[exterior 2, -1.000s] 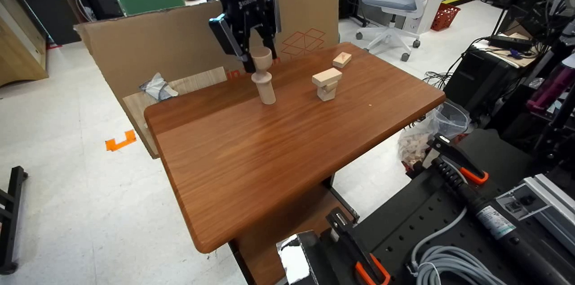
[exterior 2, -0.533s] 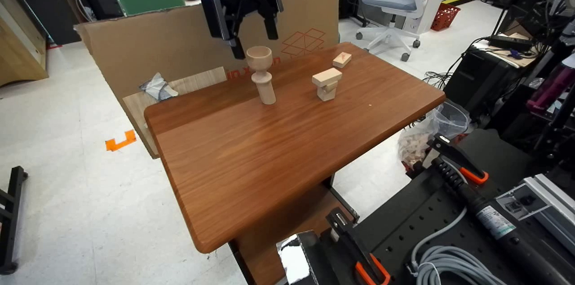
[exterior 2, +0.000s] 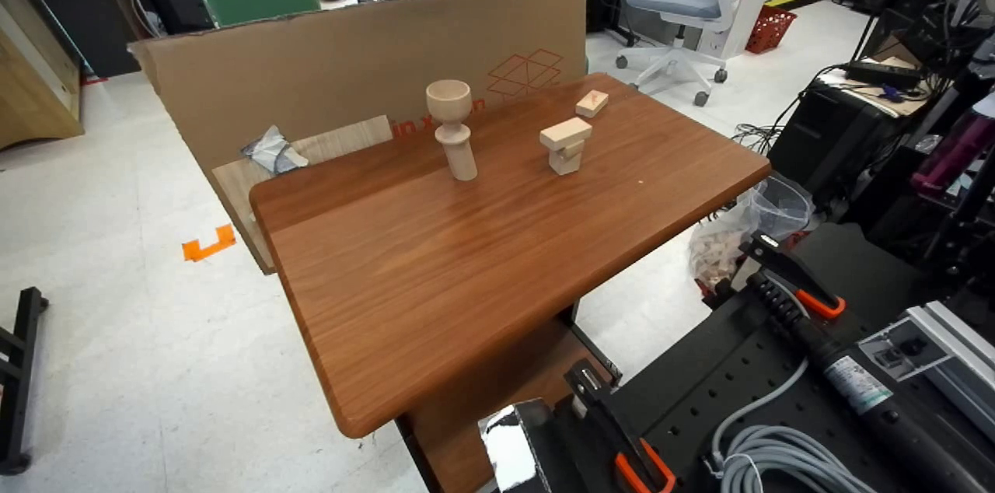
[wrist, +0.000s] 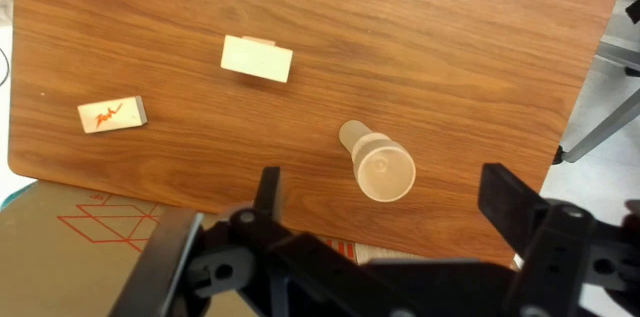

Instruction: Pick up the wooden wine cup and put it on top of the wooden block.

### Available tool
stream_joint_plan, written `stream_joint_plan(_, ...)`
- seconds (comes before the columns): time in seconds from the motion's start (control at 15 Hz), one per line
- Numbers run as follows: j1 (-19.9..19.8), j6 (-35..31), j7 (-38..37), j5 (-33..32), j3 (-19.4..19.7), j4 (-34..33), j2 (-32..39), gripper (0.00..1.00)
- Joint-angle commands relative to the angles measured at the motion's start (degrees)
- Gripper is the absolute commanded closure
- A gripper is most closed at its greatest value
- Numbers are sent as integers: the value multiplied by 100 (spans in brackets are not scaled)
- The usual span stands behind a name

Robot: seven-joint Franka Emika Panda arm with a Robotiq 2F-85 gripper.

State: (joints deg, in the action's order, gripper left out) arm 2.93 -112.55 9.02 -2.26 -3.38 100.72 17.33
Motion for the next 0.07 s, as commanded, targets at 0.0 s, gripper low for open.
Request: stream_joint_plan(0.0,-48,15,26,28,-4,93,-102,0)
